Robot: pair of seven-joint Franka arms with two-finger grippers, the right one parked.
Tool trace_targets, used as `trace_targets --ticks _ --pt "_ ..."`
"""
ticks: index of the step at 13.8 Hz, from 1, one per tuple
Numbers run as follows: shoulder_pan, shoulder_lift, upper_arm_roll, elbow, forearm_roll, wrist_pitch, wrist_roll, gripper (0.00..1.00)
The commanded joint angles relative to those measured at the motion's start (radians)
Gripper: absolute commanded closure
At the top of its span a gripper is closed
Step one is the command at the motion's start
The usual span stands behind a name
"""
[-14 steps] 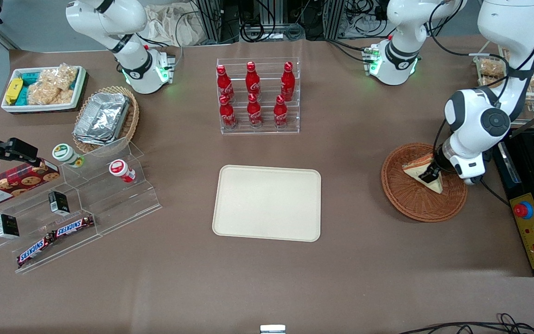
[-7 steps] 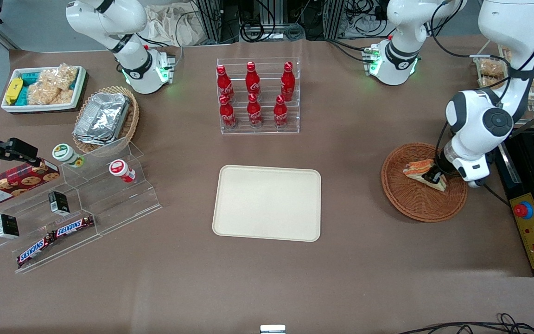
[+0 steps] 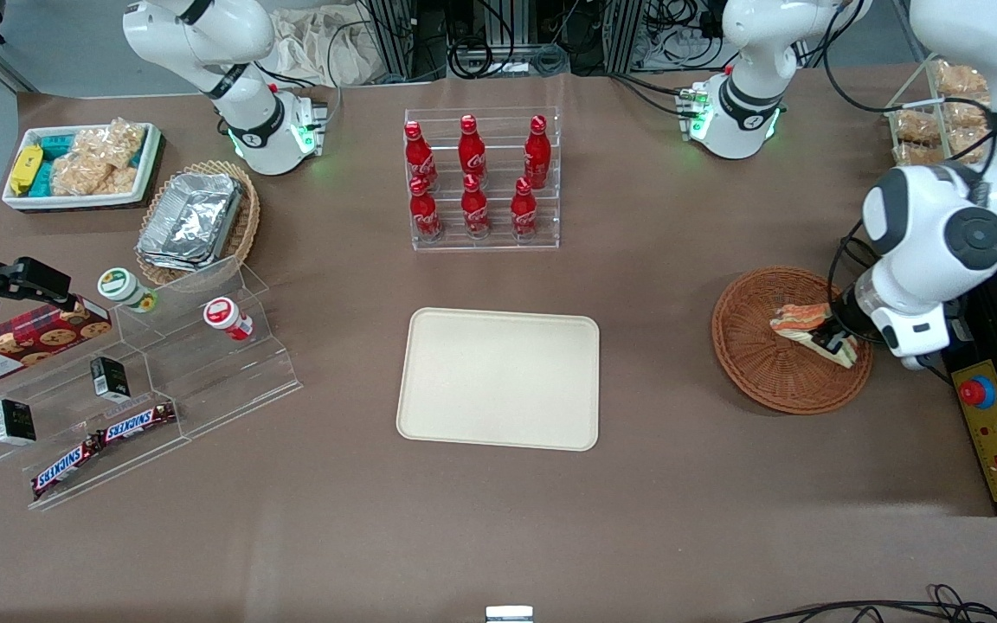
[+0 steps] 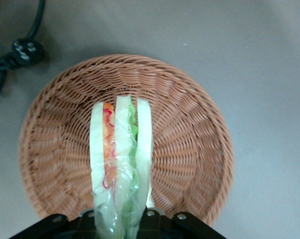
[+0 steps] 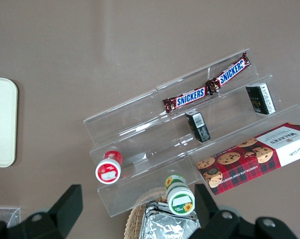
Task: Place sandwich from basket to tray
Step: 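Lift the sandwich out of the basket with the left gripper, then carry the sandwich over the cream tray and lower it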
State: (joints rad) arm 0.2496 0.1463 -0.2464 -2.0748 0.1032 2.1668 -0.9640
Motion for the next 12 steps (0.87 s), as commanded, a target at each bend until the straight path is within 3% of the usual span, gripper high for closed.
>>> trace_targets --ticks 1,4,7,9,12 --pt "-0.004 0.068 -0.051 0.313 -0.002 -0.307 0.138 1.0" --pt "-0.009 0.168 -0.178 0.557 0.003 -0.436 0.197 1.0" --pt "-0.061 0.254 -0.315 0.616 0.012 -0.406 0.362 1.0" --pt "-0.162 0.309 -0.314 0.625 0.021 -0.38 0.364 1.0" --pt "-0.287 0.448 -0.315 0.628 0.128 -0.313 0.358 1.0"
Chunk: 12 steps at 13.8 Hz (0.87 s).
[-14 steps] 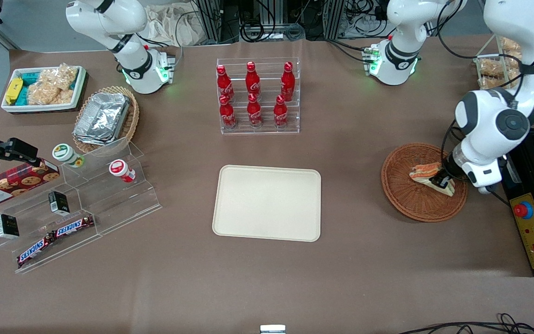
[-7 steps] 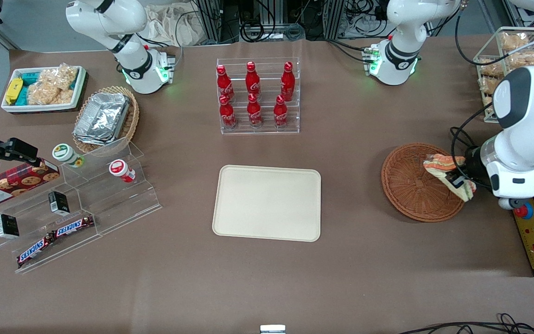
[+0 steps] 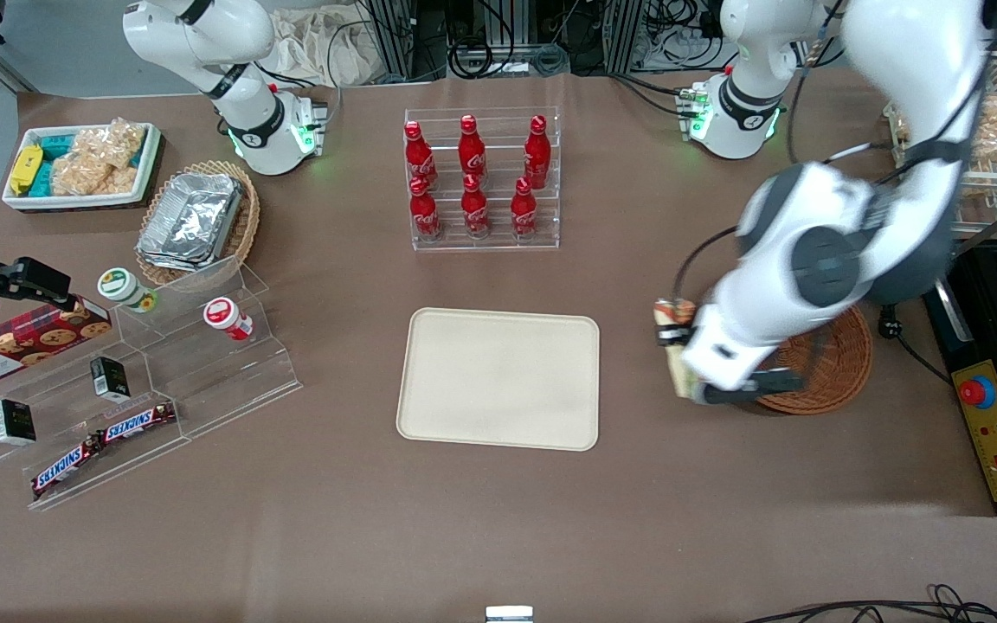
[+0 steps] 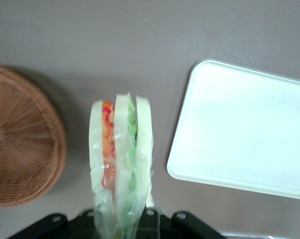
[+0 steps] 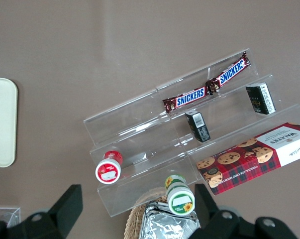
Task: Place sandwich from basket to tray
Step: 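Carry the sandwich over the cream tray and lower it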
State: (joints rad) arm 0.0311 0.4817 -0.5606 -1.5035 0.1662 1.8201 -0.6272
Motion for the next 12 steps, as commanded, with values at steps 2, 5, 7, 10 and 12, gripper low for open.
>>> trace_targets --ticks 2,5,7,10,12 --pt "-0.129 0.188 0.004 0.066 0.105 0.129 -0.009 1.0" --pt "-0.169 0.274 0.011 0.069 0.127 0.211 -0.029 1.0" --pt "-0.184 0.348 0.018 0.069 0.176 0.324 -0.046 1.0" --pt "-0.203 0.393 0.018 0.069 0.231 0.374 -0.091 1.0" --pt "-0.203 0.405 0.018 0.069 0.24 0.375 -0.111 0.77"
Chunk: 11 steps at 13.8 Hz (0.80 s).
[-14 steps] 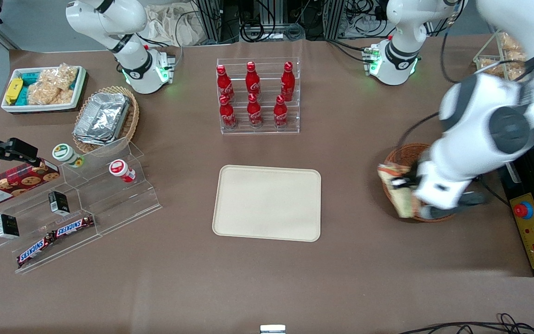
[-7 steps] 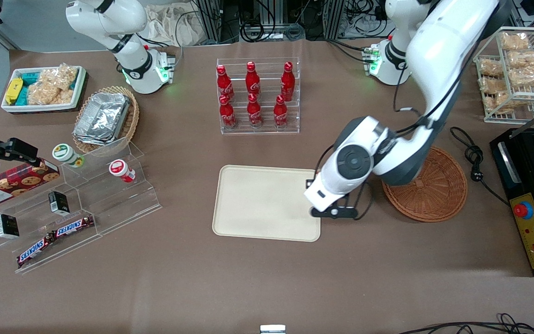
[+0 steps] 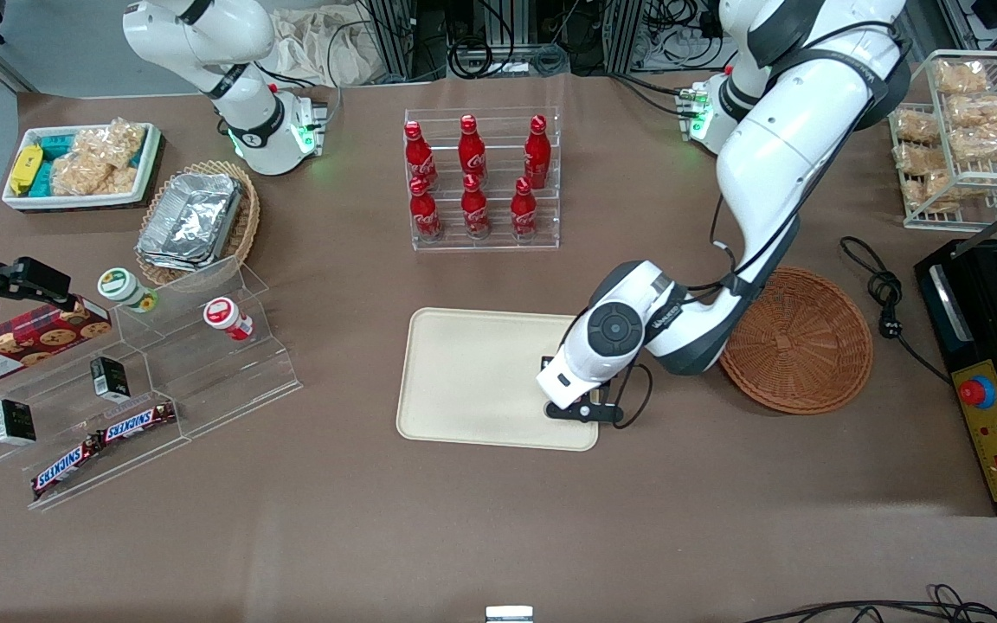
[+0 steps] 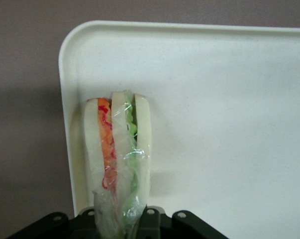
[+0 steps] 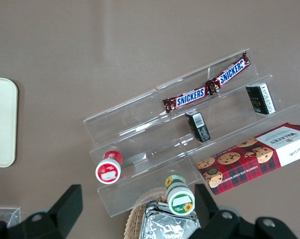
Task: Place sandwich from basket to tray
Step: 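Carry the sandwich over the cream tray and lower it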
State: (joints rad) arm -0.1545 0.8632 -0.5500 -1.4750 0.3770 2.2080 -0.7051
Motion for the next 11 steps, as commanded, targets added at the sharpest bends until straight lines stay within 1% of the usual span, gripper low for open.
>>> trace_targets --ticks 1,2,4,6,8,10,11 --pt "-0.017 0.023 0.007 0.041 0.029 -0.013 -0.034 0.14" --pt "-0.017 0.017 0.009 0.041 0.031 -0.014 -0.034 0.0" --pt "-0.01 -0.009 0.007 0.041 0.034 -0.022 -0.033 0.0" --pt "0.003 -0.062 0.007 0.039 0.019 -0.048 -0.04 0.0" --pt "0.042 -0.133 0.002 0.036 0.019 -0.17 -0.042 0.0" --pt "0.058 -0.237 0.004 0.03 0.014 -0.327 -0.028 0.0" --pt "0.094 -0.269 -0.002 0.027 -0.004 -0.361 -0.018 0.0"
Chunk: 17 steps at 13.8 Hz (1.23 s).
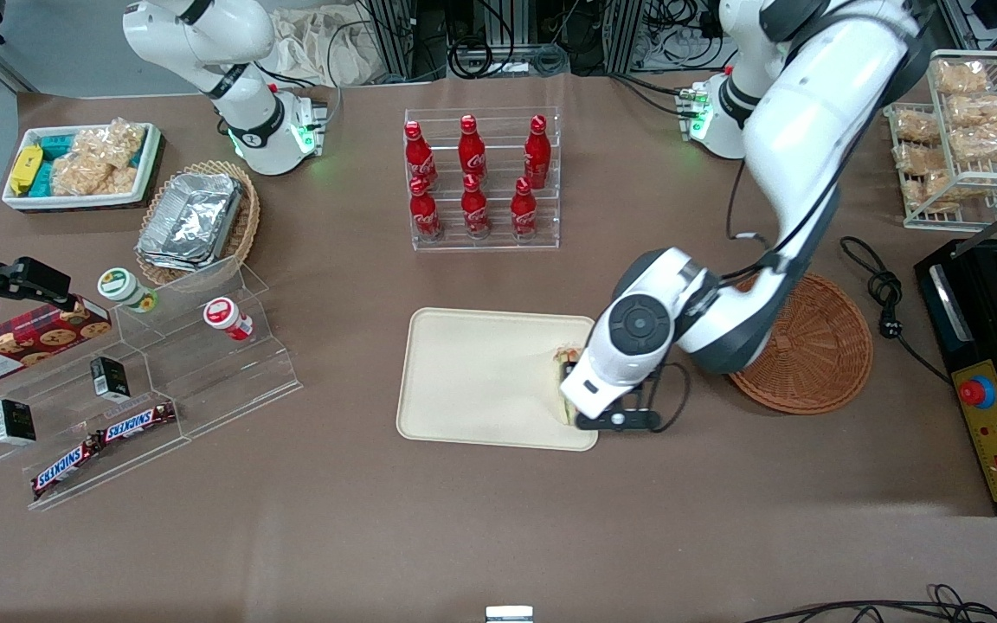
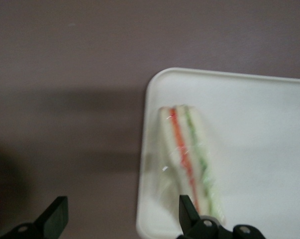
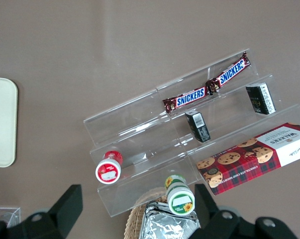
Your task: Place sandwich from basket to tray
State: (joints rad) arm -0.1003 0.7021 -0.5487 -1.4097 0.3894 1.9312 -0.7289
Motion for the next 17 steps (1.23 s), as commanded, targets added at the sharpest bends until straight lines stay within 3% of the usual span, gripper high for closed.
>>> trace_targets --ticks 1,2,6,9,13,17 --pt "0.083 -0.14 -0.013 -0.043 -0.079 -0.093 0.025 0.0" --pt "0.115 -0.188 -0.016 -0.055 -0.142 -0.11 0.049 0.01" --pt "0.284 -0.459 -0.017 -0.25 -0.271 -0.152 0.208 0.01" --pt "0.376 -0.614 -0.014 -0.359 -0.305 -0.159 0.351 0.01" --pt "0.477 -0.639 -0.01 -0.324 -0.293 -0.277 0.63 0.01" --pt "0.479 -0.592 -0.01 -0.246 -0.276 -0.296 0.638 0.01"
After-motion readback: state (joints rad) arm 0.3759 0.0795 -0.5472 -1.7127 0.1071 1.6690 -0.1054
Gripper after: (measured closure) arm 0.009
